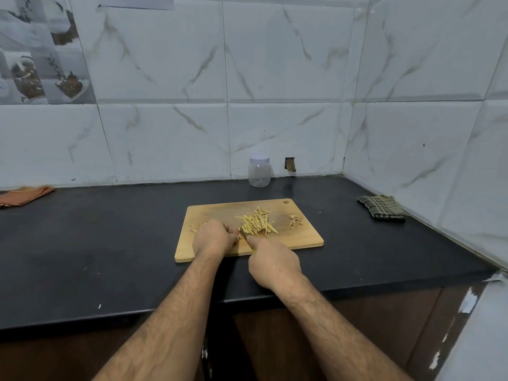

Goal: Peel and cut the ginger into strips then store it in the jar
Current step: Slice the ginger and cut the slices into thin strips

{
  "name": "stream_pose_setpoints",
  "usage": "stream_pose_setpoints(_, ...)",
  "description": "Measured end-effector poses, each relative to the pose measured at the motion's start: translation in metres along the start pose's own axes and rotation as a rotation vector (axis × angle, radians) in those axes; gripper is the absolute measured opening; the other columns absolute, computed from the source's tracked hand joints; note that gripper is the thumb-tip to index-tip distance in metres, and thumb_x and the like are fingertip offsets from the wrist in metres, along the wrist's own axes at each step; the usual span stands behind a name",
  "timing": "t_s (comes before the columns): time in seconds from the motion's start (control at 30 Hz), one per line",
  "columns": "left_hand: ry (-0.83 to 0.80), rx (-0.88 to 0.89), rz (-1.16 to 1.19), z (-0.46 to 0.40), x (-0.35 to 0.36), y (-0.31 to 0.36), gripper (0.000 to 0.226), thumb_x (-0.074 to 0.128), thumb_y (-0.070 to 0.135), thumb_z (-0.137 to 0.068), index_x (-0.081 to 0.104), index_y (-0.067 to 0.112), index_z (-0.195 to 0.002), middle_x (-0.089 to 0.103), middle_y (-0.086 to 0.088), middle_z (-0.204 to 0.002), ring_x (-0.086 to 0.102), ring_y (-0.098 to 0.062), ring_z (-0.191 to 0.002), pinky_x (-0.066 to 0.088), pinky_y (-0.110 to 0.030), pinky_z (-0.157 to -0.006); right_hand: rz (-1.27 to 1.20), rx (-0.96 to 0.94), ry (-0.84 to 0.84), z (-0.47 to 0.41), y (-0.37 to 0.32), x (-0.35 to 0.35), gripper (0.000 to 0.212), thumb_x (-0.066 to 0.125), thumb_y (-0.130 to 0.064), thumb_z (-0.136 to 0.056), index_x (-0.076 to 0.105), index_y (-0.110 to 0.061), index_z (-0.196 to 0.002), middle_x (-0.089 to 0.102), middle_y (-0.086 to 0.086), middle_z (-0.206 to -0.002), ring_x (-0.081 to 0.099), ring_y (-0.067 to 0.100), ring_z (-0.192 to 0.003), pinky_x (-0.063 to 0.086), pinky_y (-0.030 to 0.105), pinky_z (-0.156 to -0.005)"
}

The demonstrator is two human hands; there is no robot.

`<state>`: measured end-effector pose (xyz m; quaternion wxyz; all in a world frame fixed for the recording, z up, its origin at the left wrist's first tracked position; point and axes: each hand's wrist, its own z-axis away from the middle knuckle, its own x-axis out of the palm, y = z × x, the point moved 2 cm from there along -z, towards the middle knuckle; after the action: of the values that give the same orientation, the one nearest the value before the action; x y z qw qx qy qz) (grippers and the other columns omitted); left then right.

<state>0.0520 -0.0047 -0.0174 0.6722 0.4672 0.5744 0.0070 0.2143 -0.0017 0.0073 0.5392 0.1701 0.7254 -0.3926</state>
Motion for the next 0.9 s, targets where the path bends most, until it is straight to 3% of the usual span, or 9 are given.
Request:
stream_pose_setpoints(0.23, 0.009, -0.017, -0.024, 0.000, 0.001, 0.003, 0.012, 0.069, 0.033, -0.086, 0.075, 0.024, -0.080, 0.071, 0.006, -0.088, 0.064, -0.018, -0.086, 0.040, -0.025, -0.059, 0.013, -0.005, 0.001, -0.003, -0.003, 0.005, 0.052, 0.045, -0.016, -0.097, 0.045, -0.036, -0.145, 0.063, 0.002, -0.127, 0.058, 0.024, -0.115, 0.047, 0.035, -0.085)
stream_pose_setpoints(0.9, 0.018, -0.053, -0.038, 0.000, 0.001, 0.007, 0.018, 0.067, 0.034, -0.085, 0.070, 0.022, -0.071, 0.072, 0.003, -0.086, 0.065, -0.019, -0.085, 0.041, -0.026, -0.059, 0.102, -0.038, -0.079, 0.000, -0.003, -0.004, 0.050, 0.046, -0.011, -0.096, 0.049, -0.030, -0.142, 0.059, 0.005, -0.129, 0.057, 0.026, -0.117, 0.046, 0.036, -0.085)
